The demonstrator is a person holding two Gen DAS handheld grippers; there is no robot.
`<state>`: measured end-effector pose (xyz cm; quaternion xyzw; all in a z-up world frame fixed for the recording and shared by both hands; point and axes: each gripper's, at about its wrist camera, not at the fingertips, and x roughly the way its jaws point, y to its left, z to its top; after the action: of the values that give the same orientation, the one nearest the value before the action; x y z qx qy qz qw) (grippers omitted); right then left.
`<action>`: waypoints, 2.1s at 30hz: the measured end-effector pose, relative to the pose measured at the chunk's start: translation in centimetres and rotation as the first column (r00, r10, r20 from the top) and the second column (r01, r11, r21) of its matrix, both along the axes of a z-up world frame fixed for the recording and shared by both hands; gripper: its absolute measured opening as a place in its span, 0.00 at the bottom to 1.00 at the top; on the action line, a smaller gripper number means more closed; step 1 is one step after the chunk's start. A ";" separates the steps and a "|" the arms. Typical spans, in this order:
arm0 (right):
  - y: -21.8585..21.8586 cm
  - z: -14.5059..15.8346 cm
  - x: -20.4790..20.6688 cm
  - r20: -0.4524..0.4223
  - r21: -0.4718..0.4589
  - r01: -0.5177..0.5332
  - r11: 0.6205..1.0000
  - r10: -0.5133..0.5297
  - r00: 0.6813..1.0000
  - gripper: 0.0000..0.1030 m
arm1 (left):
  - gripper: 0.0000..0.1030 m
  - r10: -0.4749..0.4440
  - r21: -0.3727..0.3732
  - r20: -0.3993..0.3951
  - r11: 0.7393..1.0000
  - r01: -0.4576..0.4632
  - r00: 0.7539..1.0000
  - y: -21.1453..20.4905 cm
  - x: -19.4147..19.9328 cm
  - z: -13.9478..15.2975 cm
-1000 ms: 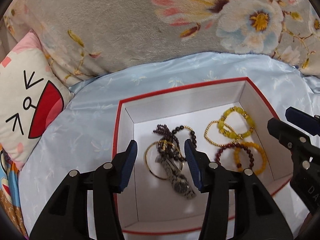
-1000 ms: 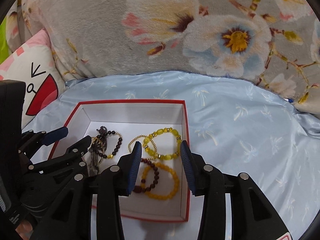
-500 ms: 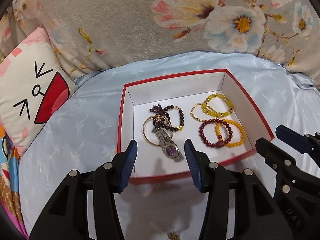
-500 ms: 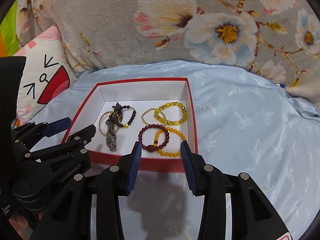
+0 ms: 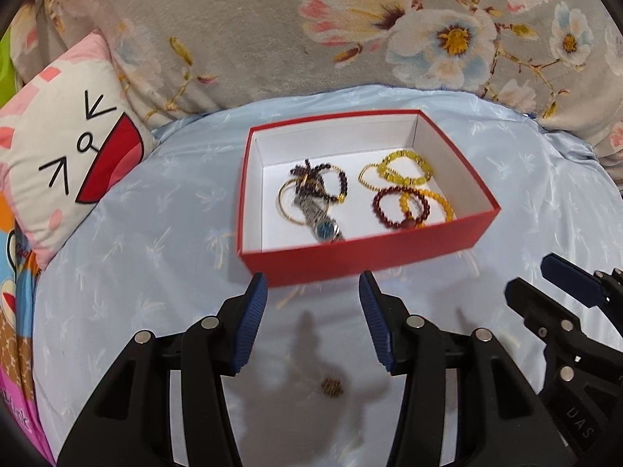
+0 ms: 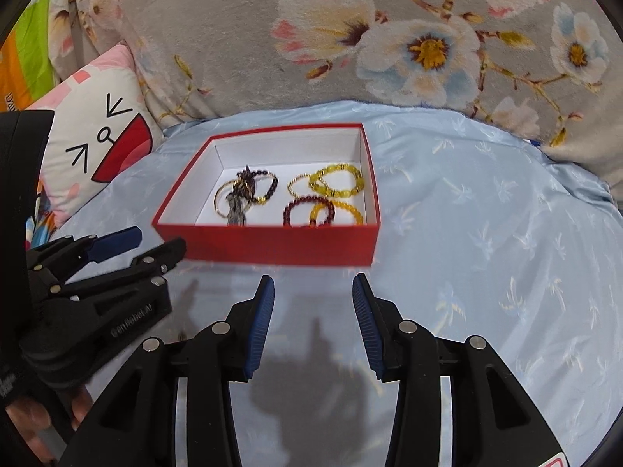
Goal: Organize jewelry
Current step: 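Withdraw both tools from the box toward the gold flower rings, then grasp a gold flower ring with the right gripper while the left grasps another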
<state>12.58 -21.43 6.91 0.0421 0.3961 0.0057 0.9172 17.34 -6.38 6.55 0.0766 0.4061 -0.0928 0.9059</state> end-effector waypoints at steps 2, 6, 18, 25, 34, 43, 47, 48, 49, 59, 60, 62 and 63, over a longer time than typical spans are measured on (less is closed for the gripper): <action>-0.1 -0.9 -1.6 -0.018 0.003 -0.002 1.000 0.002 1.000 0.42 | 0.45 0.006 -0.012 -0.009 1.000 -0.006 1.000 0.9 -1.0 -0.4; -0.1 -2.8 -5.5 -0.052 -0.050 0.001 0.999 -0.004 0.999 0.42 | 0.46 0.029 -0.006 -0.022 1.000 -0.029 0.999 2.9 -3.4 -1.5; -1.3 -6.6 -14.8 -0.126 -0.044 0.051 0.998 -0.056 0.990 0.42 | 0.51 0.062 -0.021 -0.047 0.998 -0.063 0.997 5.5 -10.6 -4.4; -0.8 -7.2 -15.6 -0.128 -0.035 0.055 0.998 -0.059 0.990 0.42 | 0.51 0.055 -0.039 -0.078 0.998 -0.059 0.995 5.7 -12.3 -5.4; -0.8 -7.8 -15.1 -0.128 -0.025 0.068 0.997 -0.071 0.989 0.38 | 0.51 0.043 -0.047 -0.092 0.998 -0.047 0.995 5.2 -12.8 -5.6; -1.1 -7.7 -14.4 -0.127 -0.022 0.077 0.997 -0.079 0.989 0.15 | 0.51 0.036 -0.055 -0.099 0.998 -0.041 0.994 5.0 -12.5 -5.8; -1.5 -7.4 -14.1 -0.130 0.015 0.078 0.997 -0.076 0.989 0.13 | 0.51 0.034 -0.073 -0.094 0.996 -0.041 0.995 4.9 -11.8 -5.5; -1.5 -7.4 -14.0 -0.131 0.022 0.079 0.997 -0.076 0.988 0.13 | 0.51 0.034 -0.077 -0.092 0.996 -0.041 0.995 4.8 -11.5 -5.4; -1.6 -7.3 -13.8 -0.131 0.024 0.080 0.997 -0.076 0.988 0.13 | 0.51 0.034 -0.077 -0.089 0.996 -0.041 0.995 4.7 -11.2 -5.3; -1.7 -6.1 -12.4 -0.111 0.043 0.065 0.997 -0.060 0.992 0.13 | 0.51 0.017 -0.103 -0.092 0.994 -0.027 0.996 3.2 -6.8 -5.8; -1.6 -6.1 -12.3 -0.111 0.045 0.063 0.997 -0.057 0.992 0.13 | 0.51 0.021 -0.101 -0.093 0.994 -0.030 0.995 3.0 -6.4 -5.9; -1.5 -6.0 -11.9 -0.111 0.050 0.058 0.997 -0.052 0.992 0.13 | 0.51 0.017 -0.106 -0.092 0.994 -0.027 0.996 2.7 -5.5 -6.2; -1.5 -5.9 -11.7 -0.111 0.053 0.055 0.997 -0.049 0.993 0.13 | 0.51 0.021 -0.104 -0.095 0.994 -0.031 0.995 2.6 -5.1 -6.3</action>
<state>0.85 -22.90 0.99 0.0782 0.4441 -0.0096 0.8925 12.23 -3.76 0.24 0.0190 0.4435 -0.1059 0.8898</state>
